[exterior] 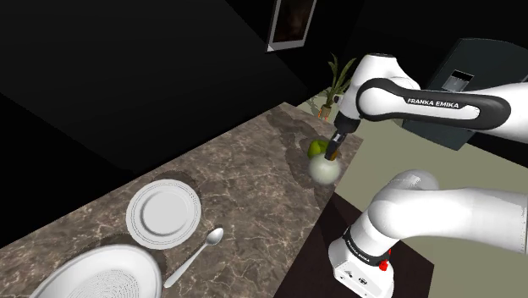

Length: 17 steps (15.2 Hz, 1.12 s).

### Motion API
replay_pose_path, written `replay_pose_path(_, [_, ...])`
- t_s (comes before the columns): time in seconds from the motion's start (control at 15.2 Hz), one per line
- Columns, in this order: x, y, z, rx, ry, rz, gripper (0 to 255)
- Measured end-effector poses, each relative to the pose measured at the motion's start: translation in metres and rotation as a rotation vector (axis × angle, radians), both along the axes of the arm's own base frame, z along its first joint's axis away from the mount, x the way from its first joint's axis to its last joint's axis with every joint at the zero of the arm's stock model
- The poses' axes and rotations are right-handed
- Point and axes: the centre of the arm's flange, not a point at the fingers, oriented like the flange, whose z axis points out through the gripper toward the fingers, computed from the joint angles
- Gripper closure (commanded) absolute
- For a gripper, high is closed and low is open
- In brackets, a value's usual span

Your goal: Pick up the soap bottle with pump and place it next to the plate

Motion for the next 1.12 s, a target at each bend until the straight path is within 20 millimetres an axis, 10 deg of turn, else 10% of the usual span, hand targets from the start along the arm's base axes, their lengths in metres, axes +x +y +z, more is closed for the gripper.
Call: replay_pose_path(1.12, [-0.001, -0.001, 0.089, 0.0, 0.0, 0.0, 255])
